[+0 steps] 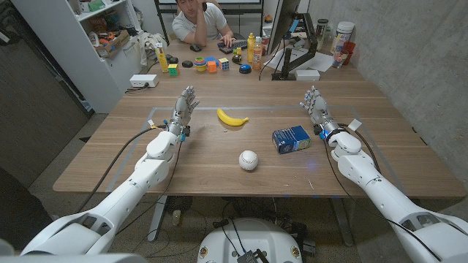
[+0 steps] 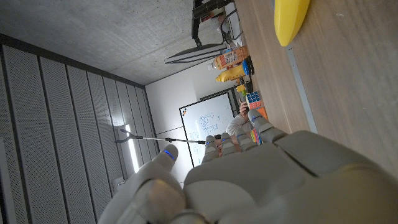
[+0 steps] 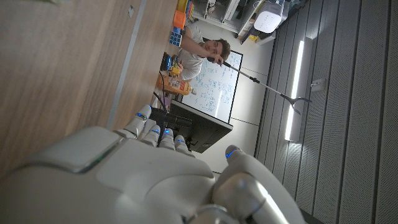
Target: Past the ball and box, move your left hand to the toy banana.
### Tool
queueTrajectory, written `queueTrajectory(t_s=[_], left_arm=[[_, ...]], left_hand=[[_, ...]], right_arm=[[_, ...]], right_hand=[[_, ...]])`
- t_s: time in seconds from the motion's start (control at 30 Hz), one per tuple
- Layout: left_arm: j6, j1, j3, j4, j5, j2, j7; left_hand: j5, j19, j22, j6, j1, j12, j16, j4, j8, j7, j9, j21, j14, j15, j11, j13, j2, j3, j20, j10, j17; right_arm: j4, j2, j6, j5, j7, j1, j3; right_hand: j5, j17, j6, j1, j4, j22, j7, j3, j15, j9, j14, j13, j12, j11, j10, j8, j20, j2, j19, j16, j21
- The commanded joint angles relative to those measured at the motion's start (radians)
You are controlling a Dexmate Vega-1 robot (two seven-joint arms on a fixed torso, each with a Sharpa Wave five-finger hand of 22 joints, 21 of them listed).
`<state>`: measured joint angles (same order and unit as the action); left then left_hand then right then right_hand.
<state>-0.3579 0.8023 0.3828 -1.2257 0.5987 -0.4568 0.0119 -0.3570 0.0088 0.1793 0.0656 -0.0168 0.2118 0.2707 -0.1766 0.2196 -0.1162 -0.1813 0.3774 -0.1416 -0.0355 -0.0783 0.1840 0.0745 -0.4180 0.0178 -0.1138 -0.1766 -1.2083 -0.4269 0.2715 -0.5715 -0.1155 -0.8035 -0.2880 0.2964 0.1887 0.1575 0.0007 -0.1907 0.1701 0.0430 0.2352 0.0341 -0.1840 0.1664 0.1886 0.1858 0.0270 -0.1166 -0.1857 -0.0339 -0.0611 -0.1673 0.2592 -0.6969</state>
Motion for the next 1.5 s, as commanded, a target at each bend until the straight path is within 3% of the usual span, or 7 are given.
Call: queueTrajectory(t_s=[0.03,0.27,0.47,0.77,1.1,1.3,1.5], left_arm=[[-0.075,0.012,0.004,-0.045,-0.18,0.003,0.21],[-0.026,0.002,0.031,-0.09,-0.471,-0.012,0.478],[0.106,-0.021,0.069,-0.129,-0.709,-0.016,0.68],[0.254,-0.103,0.161,-0.094,-0.934,-0.016,0.82],[0.328,-0.204,0.286,-0.051,-1.076,-0.011,0.826],[0.401,-0.262,0.361,-0.045,-1.145,0.001,0.773],[0.463,-0.293,0.407,-0.056,-1.167,-0.01,0.679]], left_hand=[[-0.01,0.018,0.003,-0.021,-0.014,0.007,0.011,0.009,0.007,-0.011,-0.003,0.007,0.017,-0.006,-0.003,0.003,0.077,-0.002,0.001,0.02,-0.003],[-0.015,0.048,0.002,-0.045,-0.025,0.007,0.015,0.02,0.006,-0.033,-0.003,0.008,0.052,-0.009,-0.015,0.003,0.066,-0.005,0.004,0.051,-0.002],[-0.018,0.05,0.001,-0.051,-0.031,0.006,0.014,0.025,0.004,-0.054,-0.003,0.005,0.06,-0.013,-0.02,0.003,0.062,-0.008,-0.001,0.061,-0.001],[-0.025,0.036,0.0,-0.069,-0.045,0.005,0.011,0.039,0.002,-0.079,-0.002,-0.01,0.077,-0.029,-0.03,0.002,0.048,-0.01,0.0,0.084,0.0],[-0.035,0.037,-0.001,-0.105,-0.066,-0.001,0.003,0.06,0.006,-0.099,-0.003,-0.024,0.089,-0.034,-0.043,0.003,0.029,-0.014,0.006,0.1,0.001],[-0.045,0.048,-0.002,-0.106,-0.085,-0.002,0.001,0.082,0.0,-0.104,-0.004,-0.033,0.107,-0.036,-0.052,0.005,0.008,-0.015,0.048,0.121,0.0],[-0.052,0.042,-0.003,-0.106,-0.097,-0.004,-0.004,0.097,-0.003,-0.104,-0.007,-0.046,0.111,-0.03,-0.055,0.007,-0.005,-0.016,0.068,0.13,-0.002]], right_arm=[[0.02,0.045,-0.004,0.03,-0.03,-0.008,0.054],[0.025,0.055,-0.001,0.041,-0.042,-0.009,0.07],[0.017,0.057,0.01,0.045,-0.051,-0.021,0.086],[-0.002,0.054,0.021,0.05,-0.061,-0.044,0.102],[-0.009,0.058,0.034,0.05,-0.068,-0.06,0.113],[-0.017,0.052,0.05,0.049,-0.07,-0.077,0.126],[-0.022,0.049,0.051,0.043,-0.069,-0.089,0.139]], right_hand=[[0.007,0.002,0.006,0.0,0.001,0.004,0.0,0.006,0.014,-0.004,0.026,0.003,0.006,0.0,-0.008,-0.005,-0.114,-0.119,-0.077,0.003,0.005],[0.007,0.002,0.006,0.0,0.001,0.004,-0.001,0.005,0.014,-0.004,0.026,0.003,0.006,0.001,-0.006,-0.005,-0.113,-0.119,-0.076,0.003,0.008],[0.007,0.002,0.006,0.0,0.001,0.004,-0.001,0.005,0.014,-0.004,0.026,0.003,0.006,0.001,-0.006,-0.005,-0.113,-0.119,-0.075,0.002,0.01],[0.007,0.002,0.005,0.0,0.001,0.004,-0.001,0.004,0.014,-0.004,0.026,0.003,0.006,0.001,-0.006,-0.005,-0.113,-0.119,-0.074,0.002,0.013],[0.007,0.002,0.004,0.0,0.001,0.004,-0.002,0.004,0.015,-0.004,0.025,0.003,0.006,-0.001,-0.007,-0.005,-0.113,-0.118,-0.073,0.001,0.017],[0.007,0.002,0.003,0.0,0.001,0.004,-0.003,0.003,0.015,-0.004,0.026,0.003,0.006,0.0,-0.006,-0.006,-0.113,-0.118,-0.072,0.001,0.019],[0.007,0.002,0.002,0.0,0.001,0.004,-0.002,0.003,0.015,-0.004,0.025,0.003,0.006,0.001,-0.005,-0.006,-0.113,-0.118,-0.071,0.001,0.02]])
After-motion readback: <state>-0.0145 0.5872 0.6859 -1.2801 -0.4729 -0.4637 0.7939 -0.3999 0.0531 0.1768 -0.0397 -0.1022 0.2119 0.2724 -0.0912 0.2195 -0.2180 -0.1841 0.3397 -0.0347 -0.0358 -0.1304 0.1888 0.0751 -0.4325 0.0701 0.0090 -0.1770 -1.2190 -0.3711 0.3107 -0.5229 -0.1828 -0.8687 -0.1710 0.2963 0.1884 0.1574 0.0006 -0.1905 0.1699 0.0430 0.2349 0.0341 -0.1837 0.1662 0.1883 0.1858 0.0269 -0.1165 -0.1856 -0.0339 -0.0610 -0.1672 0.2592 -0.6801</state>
